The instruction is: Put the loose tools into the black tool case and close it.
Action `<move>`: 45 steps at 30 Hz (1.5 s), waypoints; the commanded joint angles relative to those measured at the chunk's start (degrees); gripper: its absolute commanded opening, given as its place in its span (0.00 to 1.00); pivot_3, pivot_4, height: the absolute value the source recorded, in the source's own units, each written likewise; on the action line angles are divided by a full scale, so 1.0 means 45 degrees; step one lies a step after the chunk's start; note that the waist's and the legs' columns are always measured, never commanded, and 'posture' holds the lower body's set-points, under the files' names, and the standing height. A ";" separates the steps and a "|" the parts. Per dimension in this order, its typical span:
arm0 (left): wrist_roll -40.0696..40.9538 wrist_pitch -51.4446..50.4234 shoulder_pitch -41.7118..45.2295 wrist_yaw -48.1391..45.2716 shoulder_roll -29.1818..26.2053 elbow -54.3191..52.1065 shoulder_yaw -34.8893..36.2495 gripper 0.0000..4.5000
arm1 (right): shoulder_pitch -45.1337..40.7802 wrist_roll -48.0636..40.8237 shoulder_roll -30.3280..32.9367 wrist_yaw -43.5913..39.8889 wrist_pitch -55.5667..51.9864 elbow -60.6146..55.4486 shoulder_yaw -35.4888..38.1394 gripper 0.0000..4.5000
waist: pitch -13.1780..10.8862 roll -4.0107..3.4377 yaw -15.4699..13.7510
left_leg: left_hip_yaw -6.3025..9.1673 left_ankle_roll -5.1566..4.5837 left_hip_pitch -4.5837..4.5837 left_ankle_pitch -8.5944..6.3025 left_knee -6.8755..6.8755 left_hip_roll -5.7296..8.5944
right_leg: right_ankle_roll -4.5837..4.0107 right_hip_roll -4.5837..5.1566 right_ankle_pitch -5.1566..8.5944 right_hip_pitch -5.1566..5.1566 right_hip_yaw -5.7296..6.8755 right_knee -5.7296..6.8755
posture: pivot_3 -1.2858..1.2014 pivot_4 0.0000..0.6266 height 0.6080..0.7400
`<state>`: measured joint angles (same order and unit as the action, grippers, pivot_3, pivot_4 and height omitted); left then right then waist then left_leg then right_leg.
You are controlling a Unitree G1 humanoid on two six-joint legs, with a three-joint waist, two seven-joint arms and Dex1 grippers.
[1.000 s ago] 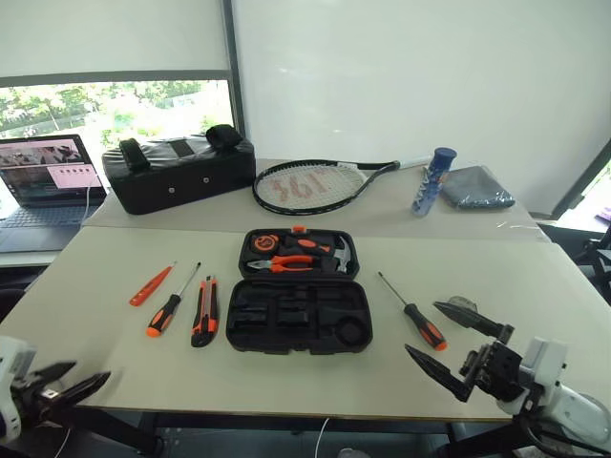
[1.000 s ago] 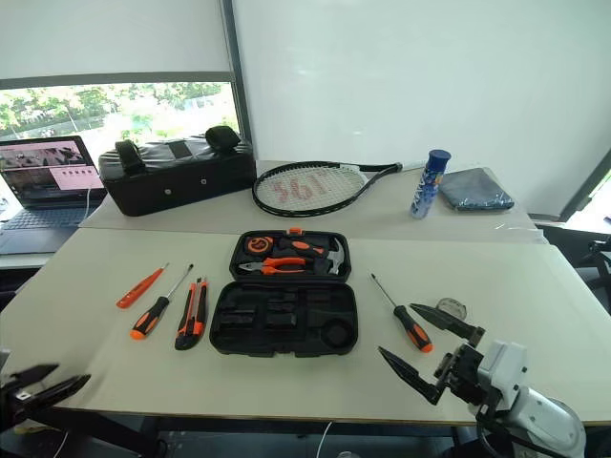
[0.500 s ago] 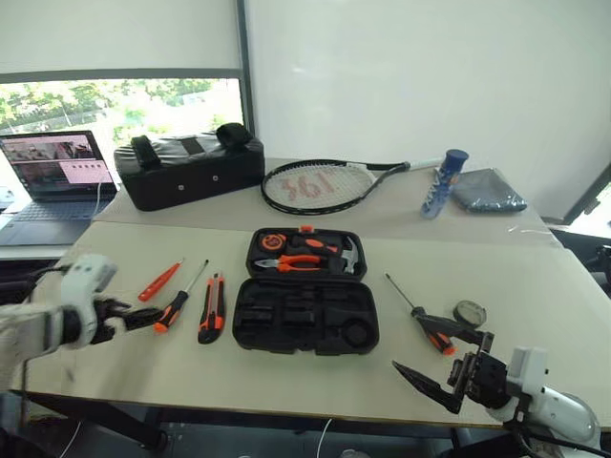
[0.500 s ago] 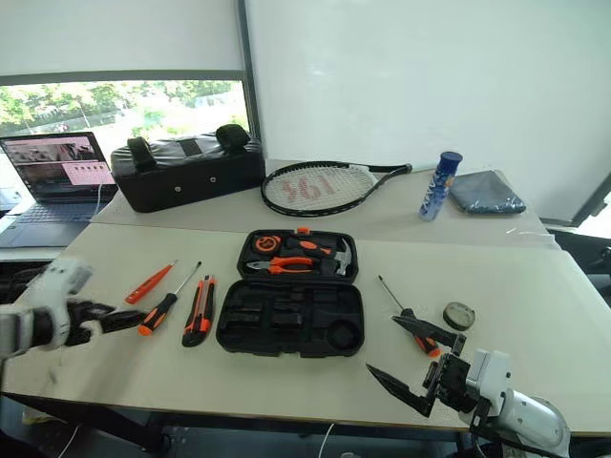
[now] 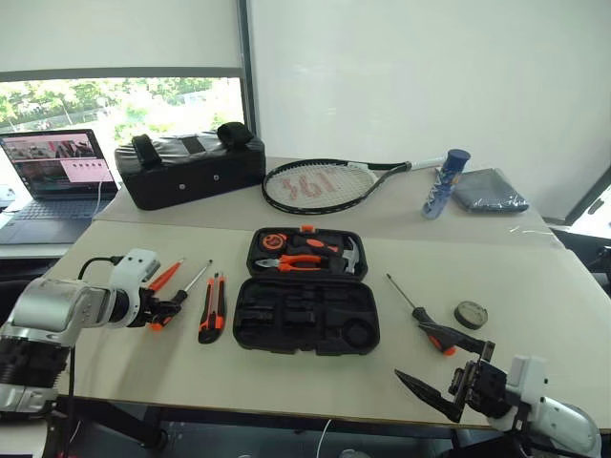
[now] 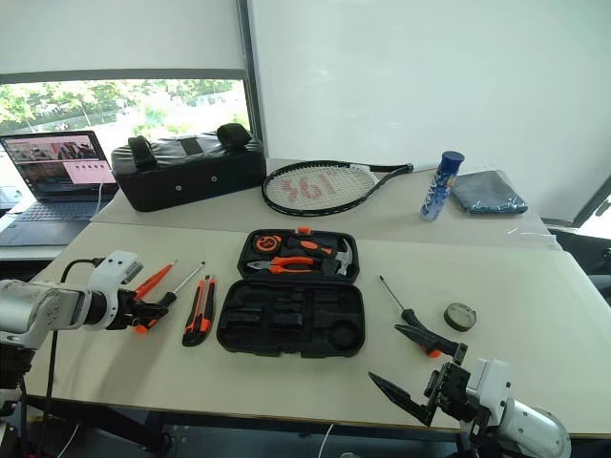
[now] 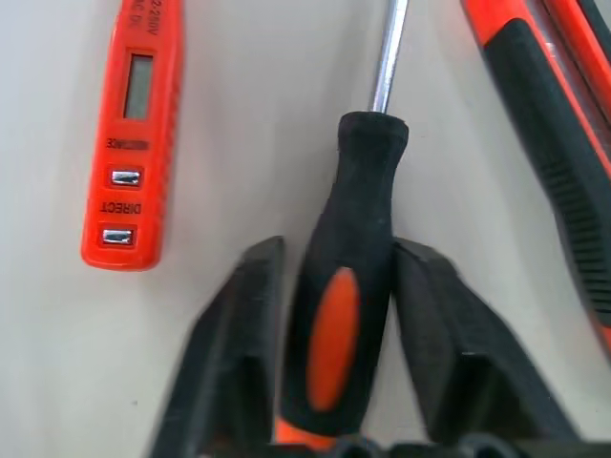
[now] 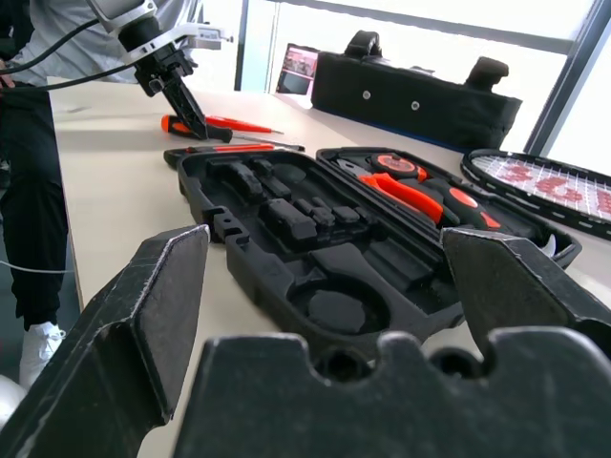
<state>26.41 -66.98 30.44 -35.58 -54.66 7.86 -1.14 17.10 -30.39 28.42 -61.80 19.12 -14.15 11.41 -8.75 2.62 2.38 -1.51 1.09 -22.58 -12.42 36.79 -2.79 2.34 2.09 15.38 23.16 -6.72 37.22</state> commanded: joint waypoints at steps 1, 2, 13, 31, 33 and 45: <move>-0.0146 0.0537 -0.0005 -0.0235 0.0139 0.0161 0.0628 0.18 | 0.0287 -0.0029 0.0024 0.0057 0.0416 -0.0439 0.0236 1.00 | 0.0000 0.0000 -0.0008 | 0.0000 0.0000 0.0000 0.0000 0.0001 0.0000 | 0.0000 0.0000 0.0000 0.0000 0.0000 0.0000 | 0.52 0.24 1.00; -0.0044 0.0633 -0.0014 -0.0420 0.0031 0.0176 0.0918 0.18 | 0.0372 -0.0038 0.0056 0.0050 0.0429 -0.0456 0.0264 1.00 | 0.0000 0.0000 -0.0014 | 0.0001 0.0000 0.0000 0.0000 0.0001 0.0000 | 0.0000 0.0000 0.0000 0.0000 0.0001 0.0000 | 0.52 0.24 1.00; 0.0396 0.7862 0.0453 -0.6178 0.0272 -0.0638 0.1970 0.18 | 0.1052 -0.0294 0.0258 0.0288 0.0323 -0.0596 0.1035 1.00 | -0.0002 0.0004 -0.0089 | 0.0005 0.0000 -0.0021 0.0001 0.0009 0.0002 | 0.0001 0.0009 0.0001 0.0004 0.0008 -0.0006 | 0.52 0.24 1.00; -0.7951 1.7130 0.7830 -0.8906 0.5571 1.0201 -0.5336 0.18 | 0.2584 -0.0824 -0.0537 0.2651 -0.0680 -0.2684 0.1824 1.00 | 0.0000 0.0002 -0.0079 | 0.0044 -0.0027 -0.0134 -0.0007 0.0108 0.0045 | 0.0065 0.0010 -0.0005 0.0019 -0.0005 -0.0027 | 0.52 0.24 1.00; -0.8353 1.7298 0.8049 -0.8709 0.5811 1.0728 -0.5434 0.18 | 0.2736 -0.0696 -0.0651 0.2858 -0.0692 -0.2879 0.1768 1.00 | 0.0001 0.0000 -0.0078 | 0.0051 -0.0028 -0.0131 -0.0007 0.0125 0.0048 | 0.0094 0.0012 0.0010 0.0007 -0.0003 -0.0019 | 0.52 0.24 1.00; -0.9143 1.7033 0.7883 -0.9707 0.5727 1.0525 -0.5445 0.18 | 0.3198 -0.0393 -0.0819 0.3496 -0.0828 -0.3527 0.1635 1.00 | 0.0008 -0.0012 -0.0054 | 0.0070 -0.0028 -0.0140 -0.0006 0.0169 0.0048 | 0.0166 0.0008 0.0038 -0.0003 0.0003 -0.0002 | 0.52 0.24 1.00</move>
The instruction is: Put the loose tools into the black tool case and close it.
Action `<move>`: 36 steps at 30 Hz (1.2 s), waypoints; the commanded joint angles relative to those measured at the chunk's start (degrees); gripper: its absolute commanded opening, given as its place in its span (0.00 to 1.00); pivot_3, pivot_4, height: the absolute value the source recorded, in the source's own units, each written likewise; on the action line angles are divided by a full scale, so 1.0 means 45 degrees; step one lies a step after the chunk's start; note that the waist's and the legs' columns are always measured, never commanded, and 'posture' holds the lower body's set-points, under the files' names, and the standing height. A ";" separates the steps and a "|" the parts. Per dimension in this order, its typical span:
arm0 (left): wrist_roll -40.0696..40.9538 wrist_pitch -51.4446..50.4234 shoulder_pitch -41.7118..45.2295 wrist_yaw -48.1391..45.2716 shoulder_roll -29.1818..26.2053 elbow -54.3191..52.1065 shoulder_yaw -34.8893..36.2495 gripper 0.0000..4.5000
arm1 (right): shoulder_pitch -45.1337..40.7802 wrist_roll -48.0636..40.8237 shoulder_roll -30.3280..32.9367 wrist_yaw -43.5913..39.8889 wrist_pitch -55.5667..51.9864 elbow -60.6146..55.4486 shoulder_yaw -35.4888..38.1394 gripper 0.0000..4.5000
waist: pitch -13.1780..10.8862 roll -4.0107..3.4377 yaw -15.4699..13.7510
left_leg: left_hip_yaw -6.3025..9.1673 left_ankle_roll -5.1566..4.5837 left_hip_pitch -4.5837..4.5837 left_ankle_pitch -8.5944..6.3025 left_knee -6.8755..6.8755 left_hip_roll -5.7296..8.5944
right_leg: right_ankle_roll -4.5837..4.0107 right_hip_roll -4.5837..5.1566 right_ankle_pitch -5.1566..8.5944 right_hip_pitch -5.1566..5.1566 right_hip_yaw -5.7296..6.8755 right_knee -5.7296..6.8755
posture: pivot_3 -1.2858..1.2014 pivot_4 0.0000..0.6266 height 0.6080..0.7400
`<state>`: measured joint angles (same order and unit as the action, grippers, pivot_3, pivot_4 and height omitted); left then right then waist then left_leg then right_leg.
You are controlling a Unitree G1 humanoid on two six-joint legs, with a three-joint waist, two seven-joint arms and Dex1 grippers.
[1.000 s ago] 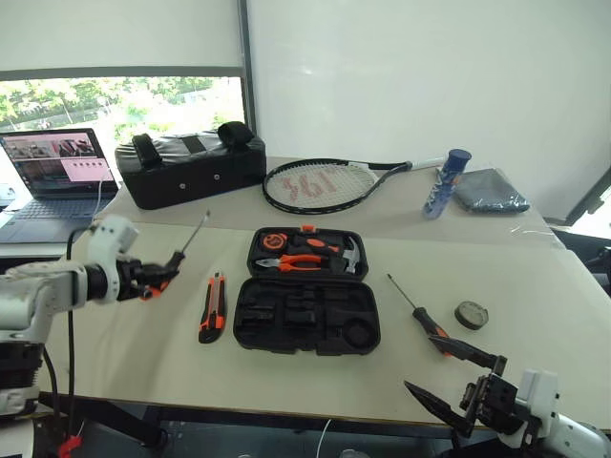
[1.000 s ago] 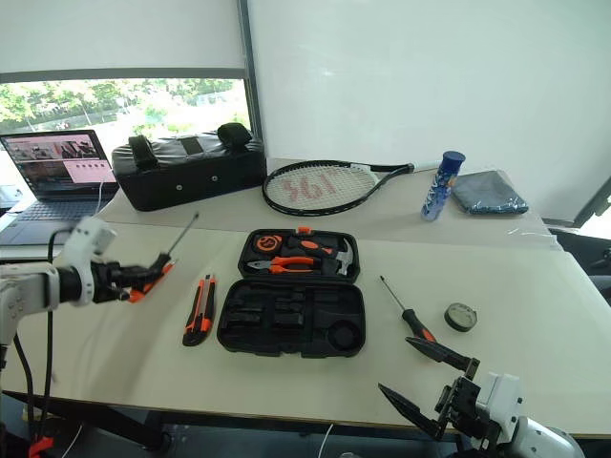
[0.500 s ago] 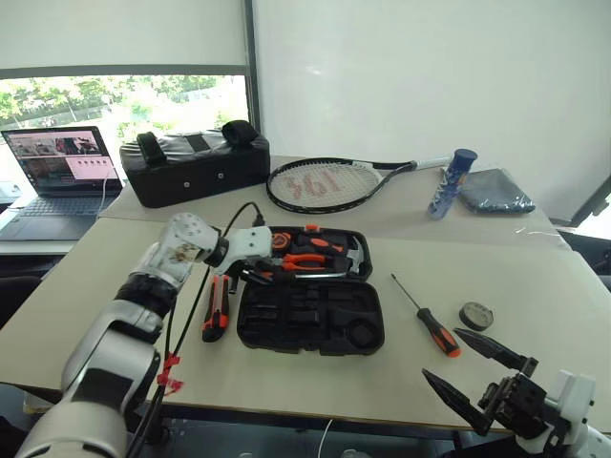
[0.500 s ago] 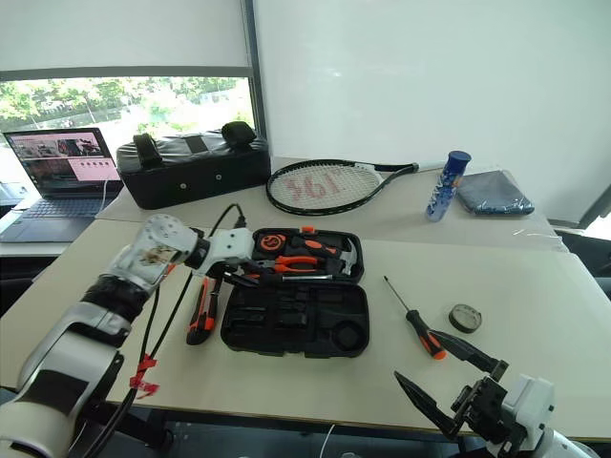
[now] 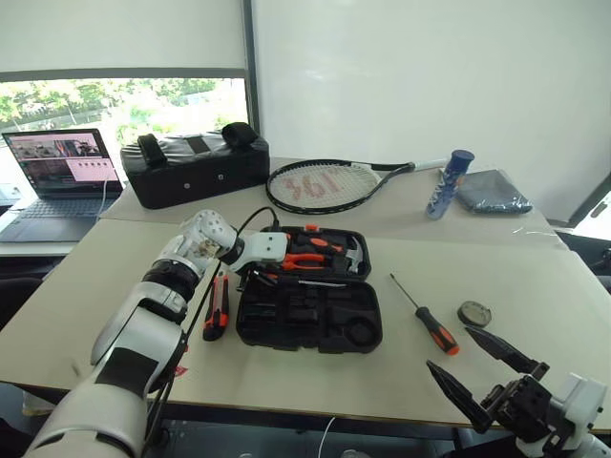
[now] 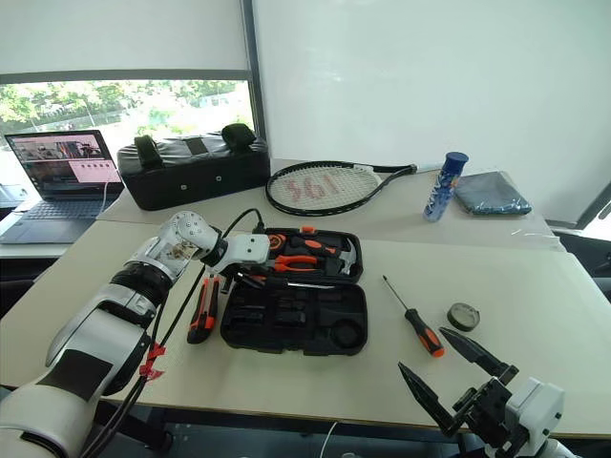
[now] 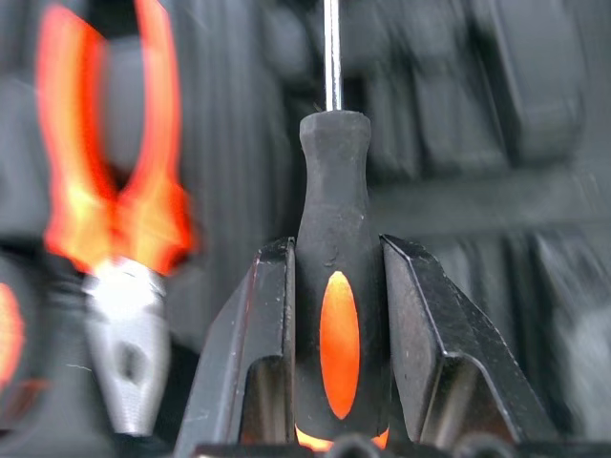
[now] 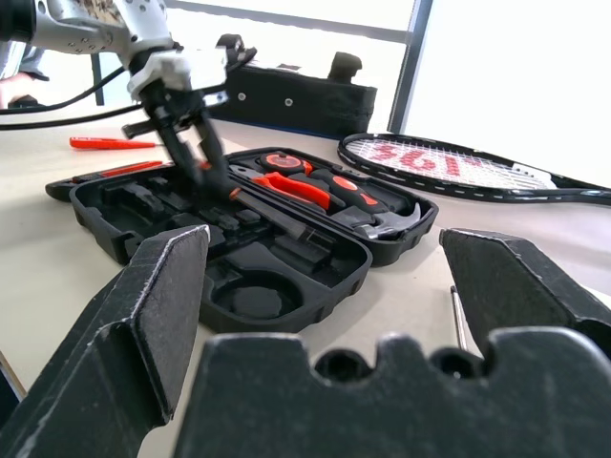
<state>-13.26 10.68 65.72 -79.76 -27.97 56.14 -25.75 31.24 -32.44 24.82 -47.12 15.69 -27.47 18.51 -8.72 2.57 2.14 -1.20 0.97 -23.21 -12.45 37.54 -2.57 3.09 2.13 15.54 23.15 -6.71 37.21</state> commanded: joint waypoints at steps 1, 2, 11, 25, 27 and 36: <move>-0.0422 -0.0347 0.0032 0.0112 -0.0199 -0.0224 -0.0014 0.18 | 0.0010 0.0092 -0.0007 0.0281 -0.0120 -0.0591 0.0022 1.00 | 0.0000 0.0000 0.0003 | 0.0000 0.0000 0.0000 0.0000 0.0000 0.0001 | 0.0001 0.0000 0.0000 0.0000 -0.0002 0.0000 | 0.52 0.24 1.00; -0.0475 -0.0431 0.0005 0.0082 -0.0207 -0.0274 -0.0042 0.18 | 0.0004 0.0114 -0.0007 0.0308 -0.0145 -0.0621 -0.0001 1.00 | 0.0000 0.0000 0.0005 | 0.0000 0.0000 0.0000 0.0000 0.0000 0.0001 | 0.0000 0.0000 0.0000 0.0000 -0.0002 -0.0001 | 0.52 0.24 1.00; -0.0584 -0.2026 0.0142 0.0608 0.0368 -0.0342 0.0096 0.18 | -0.0343 0.0146 0.0160 0.0644 -0.0674 -0.0898 -0.0230 1.00 | 0.0001 -0.0002 -0.0040 | 0.0010 0.0000 0.0000 0.0000 0.0051 0.0004 | 0.0005 -0.0001 0.0001 -0.0010 0.0003 0.0040 | 0.52 0.24 1.00; 0.0095 -0.2311 0.0014 0.0497 0.0556 -0.1287 0.0787 0.52 | -0.0354 0.0045 0.0202 0.0634 -0.1234 -0.1143 -0.0326 1.00 | 0.0003 -0.0005 -0.0076 | 0.0016 0.0000 0.0008 0.0001 0.0064 0.0010 | 0.0006 -0.0001 0.0003 -0.0005 -0.0005 0.0086 | 0.52 0.24 1.00; 0.0345 -0.1924 0.0052 0.0846 0.0546 -0.1577 0.1167 0.64 | -0.0318 0.0049 0.0184 0.0596 -0.1286 -0.1107 -0.0363 1.00 | 0.0002 -0.0004 -0.0156 | 0.0018 -0.0001 0.0006 0.0002 0.0069 0.0013 | 0.0007 0.0001 0.0003 -0.0005 -0.0004 0.0087 | 0.52 0.24 1.00; 0.1598 -0.1636 -0.0576 0.0444 -0.0100 -0.3479 0.2283 0.79 | -0.0034 0.0025 0.0074 0.0529 -0.1413 -0.1000 -0.0534 1.00 | 0.0004 -0.0009 -0.0190 | 0.0021 -0.0005 -0.0018 -0.0002 0.0067 0.0013 | -0.0008 0.0000 0.0003 0.0012 -0.0008 0.0081 | 0.52 0.24 1.00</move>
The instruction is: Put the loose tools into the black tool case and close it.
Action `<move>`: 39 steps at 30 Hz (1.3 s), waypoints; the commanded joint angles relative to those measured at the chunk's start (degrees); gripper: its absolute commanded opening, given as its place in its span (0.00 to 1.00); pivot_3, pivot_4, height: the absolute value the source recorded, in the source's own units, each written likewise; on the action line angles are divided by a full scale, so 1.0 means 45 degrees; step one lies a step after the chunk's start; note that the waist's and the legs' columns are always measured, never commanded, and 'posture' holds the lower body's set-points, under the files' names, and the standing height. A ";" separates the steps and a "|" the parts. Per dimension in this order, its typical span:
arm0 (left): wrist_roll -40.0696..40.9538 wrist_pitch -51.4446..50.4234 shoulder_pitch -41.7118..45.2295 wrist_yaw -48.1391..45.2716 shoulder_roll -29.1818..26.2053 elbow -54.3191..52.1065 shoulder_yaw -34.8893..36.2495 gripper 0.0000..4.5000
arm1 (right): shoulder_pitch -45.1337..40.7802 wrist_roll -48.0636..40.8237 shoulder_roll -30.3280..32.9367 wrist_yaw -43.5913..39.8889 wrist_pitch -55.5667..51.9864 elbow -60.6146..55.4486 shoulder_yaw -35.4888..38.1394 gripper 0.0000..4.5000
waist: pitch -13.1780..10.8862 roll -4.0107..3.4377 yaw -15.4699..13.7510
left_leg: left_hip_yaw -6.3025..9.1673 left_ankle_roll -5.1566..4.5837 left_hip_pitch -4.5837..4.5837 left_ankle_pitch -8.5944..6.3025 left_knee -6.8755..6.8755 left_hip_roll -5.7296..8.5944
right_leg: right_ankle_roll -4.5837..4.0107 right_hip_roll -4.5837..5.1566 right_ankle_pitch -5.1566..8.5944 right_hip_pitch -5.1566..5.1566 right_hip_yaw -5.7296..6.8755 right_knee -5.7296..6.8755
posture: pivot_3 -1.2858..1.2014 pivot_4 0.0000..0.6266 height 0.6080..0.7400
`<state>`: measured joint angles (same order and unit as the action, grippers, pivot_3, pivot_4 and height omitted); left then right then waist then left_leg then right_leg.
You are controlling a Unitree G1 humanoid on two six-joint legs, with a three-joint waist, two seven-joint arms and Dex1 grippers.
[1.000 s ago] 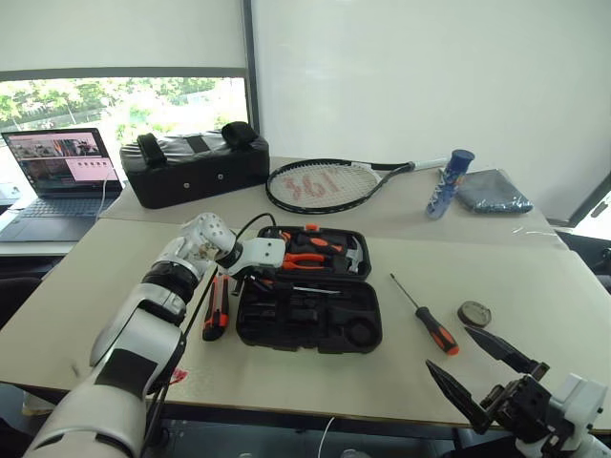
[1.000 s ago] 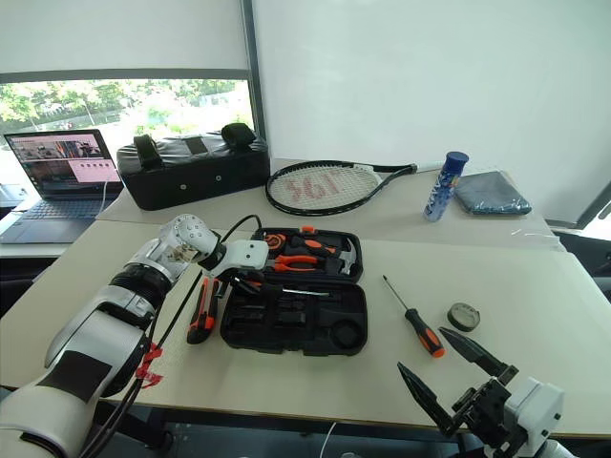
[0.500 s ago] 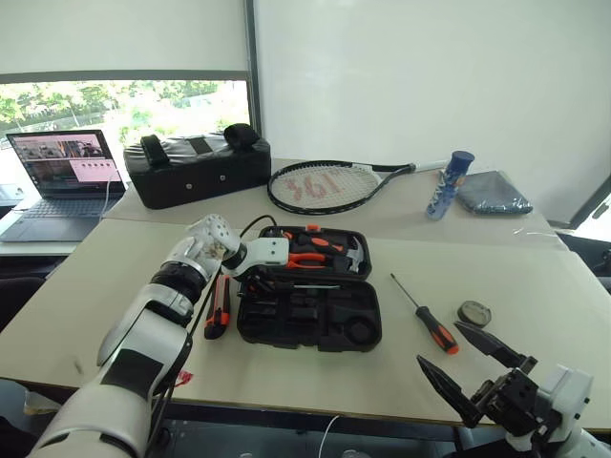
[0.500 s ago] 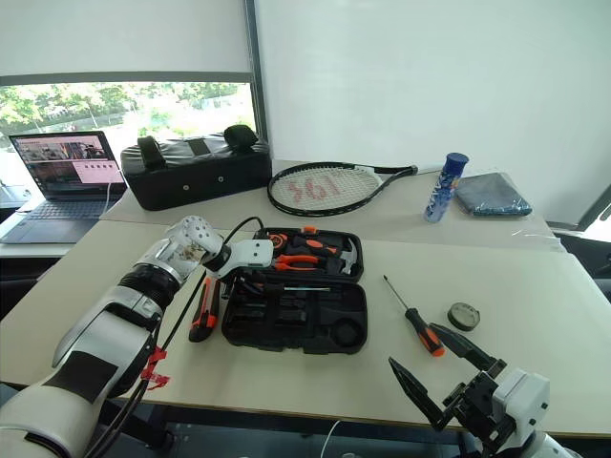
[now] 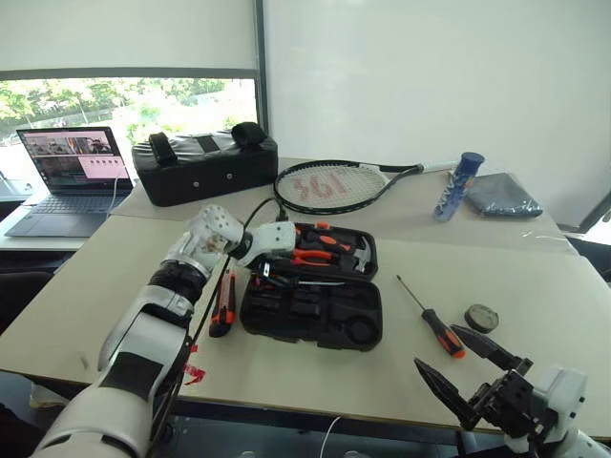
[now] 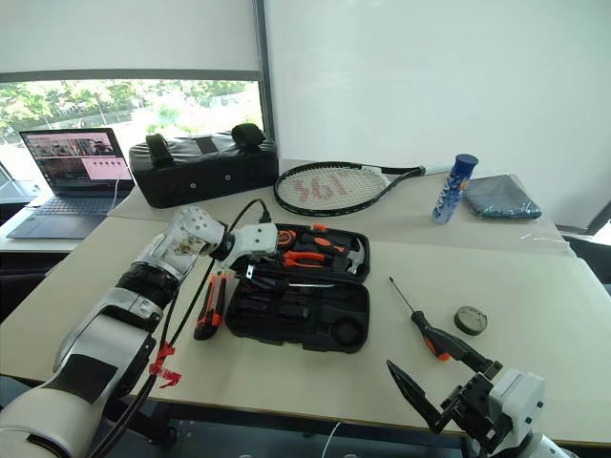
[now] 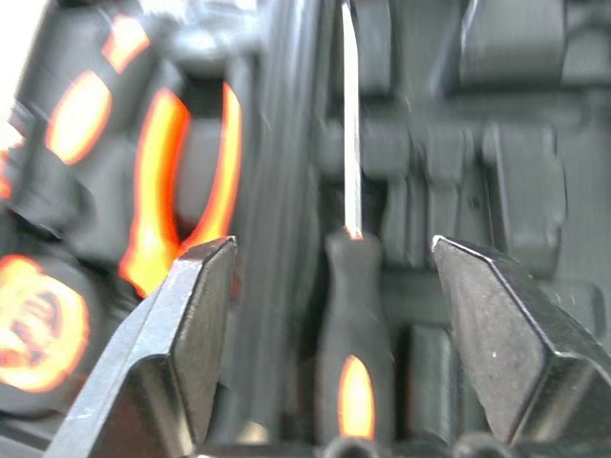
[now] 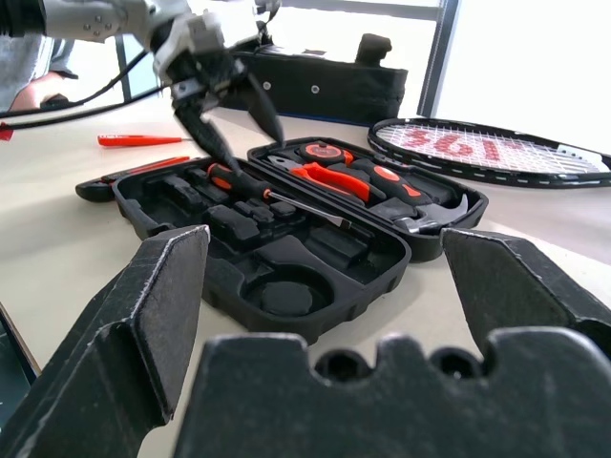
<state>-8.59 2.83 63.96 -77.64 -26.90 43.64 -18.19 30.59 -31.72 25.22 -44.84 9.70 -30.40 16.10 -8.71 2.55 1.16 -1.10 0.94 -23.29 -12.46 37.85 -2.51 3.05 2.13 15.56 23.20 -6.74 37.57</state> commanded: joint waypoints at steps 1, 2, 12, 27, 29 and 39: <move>0.0601 0.0187 -0.0247 0.0053 -0.0412 -0.0623 0.0668 0.79 | 0.0126 -0.0138 -0.0015 0.0024 -0.0097 -0.0375 -0.0017 1.00 | 0.0001 -0.0003 0.0041 | 0.0000 0.0000 0.0002 0.0000 0.0000 0.0000 | -0.0005 0.0000 -0.0001 0.0000 -0.0001 0.0003 | 0.52 0.24 1.00; 0.0684 0.0247 -0.0349 0.0266 -0.0425 -0.0365 0.0820 0.74 | 0.0151 -0.0144 -0.0015 0.0037 -0.0130 -0.0427 -0.0041 1.00 | 0.0001 -0.0003 0.0044 | 0.0001 0.0000 0.0004 0.0000 0.0000 -0.0001 | -0.0007 -0.0001 -0.0002 0.0000 -0.0001 0.0008 | 0.52 0.24 1.00; 0.1101 -0.0255 -0.0963 0.1192 0.0261 0.2103 0.1436 0.05 | 0.0036 -0.0152 0.0072 0.0175 -0.0372 -0.0701 -0.0148 1.00 | 0.0000 -0.0002 -0.0030 | 0.0005 -0.0001 0.0009 0.0001 0.0003 0.0003 | 0.0007 0.0000 0.0007 -0.0006 0.0005 0.0013 | 0.52 0.24 1.00; 0.0315 0.0823 -0.1257 0.1670 0.0953 0.2504 0.0803 0.01 | -0.0159 -0.0038 0.0058 0.0493 -0.0508 -0.0818 -0.0131 1.00 | 0.0002 -0.0004 -0.0071 | 0.0010 -0.0001 0.0015 0.0001 0.0003 0.0008 | 0.0005 0.0001 0.0005 -0.0019 0.0007 0.0011 | 0.52 0.24 1.00; 0.0134 0.0884 -0.1301 0.1732 0.0948 0.2486 0.0660 0.01 | -0.0119 -0.0048 0.0073 0.0514 -0.0527 -0.0855 -0.0108 1.00 | 0.0004 -0.0005 -0.0076 | 0.0010 0.0000 0.0016 0.0001 0.0003 0.0008 | 0.0005 0.0001 0.0005 -0.0020 0.0007 0.0009 | 0.52 0.24 1.00; -0.1265 0.0710 -0.1726 0.2515 0.0900 0.2507 -0.0468 0.01 | -0.0002 0.0009 0.0027 0.0704 -0.0444 -0.0933 -0.0076 1.00 | 0.0059 -0.0059 -0.0058 | 0.0009 0.0000 0.0076 0.0001 0.0003 0.0007 | 0.0020 0.0000 0.0014 -0.0075 0.0004 0.0011 | 0.52 0.24 1.00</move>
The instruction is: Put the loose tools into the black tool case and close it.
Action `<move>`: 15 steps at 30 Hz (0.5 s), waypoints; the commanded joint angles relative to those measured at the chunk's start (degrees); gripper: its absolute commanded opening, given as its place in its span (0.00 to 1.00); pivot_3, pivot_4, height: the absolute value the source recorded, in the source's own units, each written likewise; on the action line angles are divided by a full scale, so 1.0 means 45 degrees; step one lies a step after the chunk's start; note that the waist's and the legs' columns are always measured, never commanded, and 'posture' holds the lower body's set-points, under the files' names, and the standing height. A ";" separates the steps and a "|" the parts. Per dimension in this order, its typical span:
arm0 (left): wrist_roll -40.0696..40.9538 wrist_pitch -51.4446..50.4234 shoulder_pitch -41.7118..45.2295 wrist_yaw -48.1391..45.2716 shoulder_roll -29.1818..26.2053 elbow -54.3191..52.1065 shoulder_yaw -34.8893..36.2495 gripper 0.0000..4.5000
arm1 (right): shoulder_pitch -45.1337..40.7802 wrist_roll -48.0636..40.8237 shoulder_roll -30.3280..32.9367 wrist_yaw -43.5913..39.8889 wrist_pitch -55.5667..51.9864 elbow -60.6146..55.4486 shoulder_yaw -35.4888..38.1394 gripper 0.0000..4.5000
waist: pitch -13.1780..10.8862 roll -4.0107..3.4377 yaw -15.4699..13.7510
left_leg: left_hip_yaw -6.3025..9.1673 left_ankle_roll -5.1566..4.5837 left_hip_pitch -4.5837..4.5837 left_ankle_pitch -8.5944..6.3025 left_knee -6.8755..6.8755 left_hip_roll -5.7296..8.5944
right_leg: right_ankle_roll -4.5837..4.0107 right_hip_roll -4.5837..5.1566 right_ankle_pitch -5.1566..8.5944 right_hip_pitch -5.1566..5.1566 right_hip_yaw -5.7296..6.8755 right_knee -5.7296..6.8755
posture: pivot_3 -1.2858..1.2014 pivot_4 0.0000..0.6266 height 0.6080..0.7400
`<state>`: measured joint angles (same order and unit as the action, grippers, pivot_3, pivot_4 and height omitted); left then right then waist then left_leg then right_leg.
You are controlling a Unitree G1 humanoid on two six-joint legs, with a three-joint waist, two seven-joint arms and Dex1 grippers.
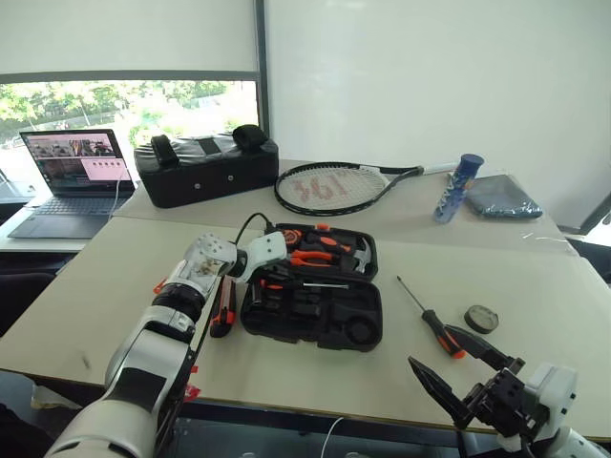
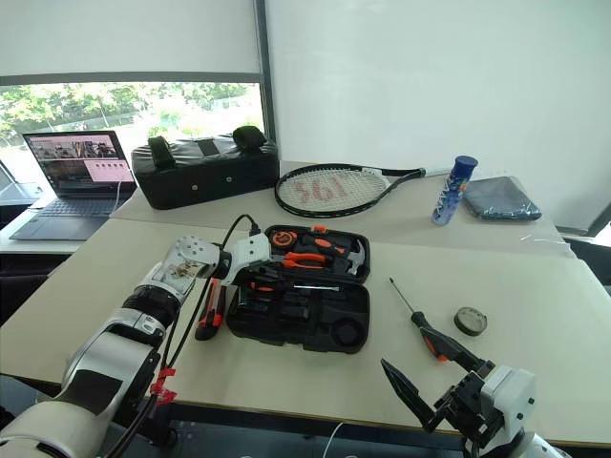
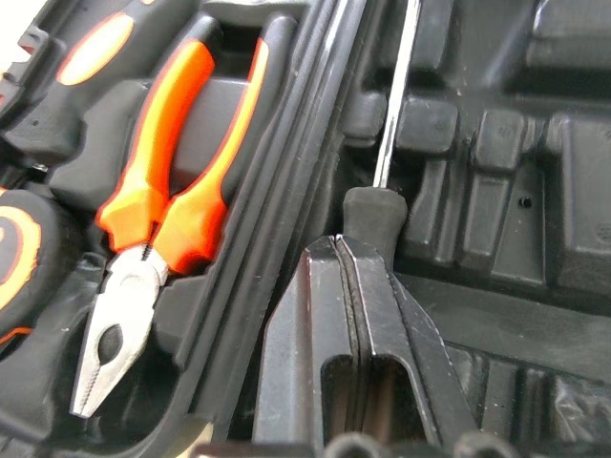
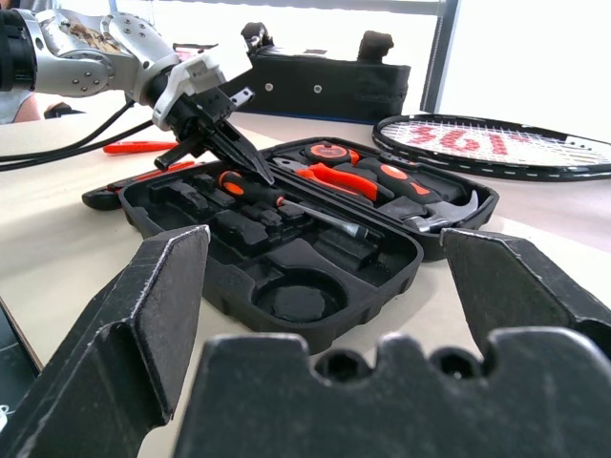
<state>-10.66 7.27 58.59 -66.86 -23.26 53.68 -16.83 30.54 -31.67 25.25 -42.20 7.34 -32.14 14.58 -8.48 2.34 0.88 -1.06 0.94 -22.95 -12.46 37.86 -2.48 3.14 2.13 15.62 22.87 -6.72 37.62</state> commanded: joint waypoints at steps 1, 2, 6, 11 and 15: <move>-0.0816 -0.0356 -0.0579 0.0107 0.0178 0.0213 -0.0815 0.01 | -0.0032 0.0032 0.0003 0.0147 0.0085 -0.0522 0.0229 1.00 | 0.0012 -0.0020 0.0010 | -0.0001 0.0001 0.0036 -0.0001 0.0000 0.0000 | 0.0004 0.0000 0.0004 -0.0046 0.0001 -0.0009 | 0.52 0.24 1.00; -0.0860 -0.0439 -0.0623 0.0116 0.0251 0.0153 -0.0876 0.01 | -0.0077 0.0069 -0.0008 0.0176 0.0086 -0.0496 0.0190 1.00 | 0.0012 -0.0021 0.0014 | -0.0001 0.0002 0.0065 -0.0002 -0.0001 0.0000 | 0.0008 0.0000 0.0007 -0.0074 0.0000 -0.0016 | 0.52 0.24 1.00; -0.0340 -0.0597 -0.0734 0.0158 0.0389 -0.0370 -0.0449 0.01 | -0.0250 0.0126 -0.0038 0.0305 0.0131 -0.0380 0.0226 1.00 | 0.0025 -0.0034 0.0018 | -0.0005 0.0004 0.0138 -0.0004 -0.0006 -0.0001 | 0.0009 0.0001 0.0022 -0.0143 -0.0004 -0.0021 | 0.52 0.24 1.00; 0.2397 -0.0198 -0.1337 -0.1276 -0.0475 -0.2403 0.1712 0.01 | 0.0183 -0.0633 0.0160 0.0221 -0.0118 -0.0398 0.1105 1.00 | 0.0021 -0.0036 0.0045 | -0.0006 0.0005 0.0100 -0.0006 -0.0017 -0.0004 | 0.0002 0.0001 0.0030 -0.0106 -0.0005 -0.0022 | 0.52 0.24 1.00; 0.4976 -0.0657 -0.2282 -0.2885 -0.1597 -0.4124 0.3619 0.24 | 0.1146 -0.0913 0.0342 -0.0371 0.0024 -0.0281 0.1949 1.00 | 0.0016 -0.0033 0.0081 | 0.0008 0.0003 -0.0059 -0.0008 -0.0013 -0.0008 | -0.0017 -0.0003 0.0026 0.0057 0.0005 0.0006 | 0.52 0.24 1.00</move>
<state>4.79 5.40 48.73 -75.65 -27.38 40.82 -6.03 33.80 -34.06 26.39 -42.38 6.85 -32.13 20.15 -8.41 2.19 1.25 -1.02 0.96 -23.30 -12.49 37.80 -2.52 2.77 2.12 15.56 23.22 -6.71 37.66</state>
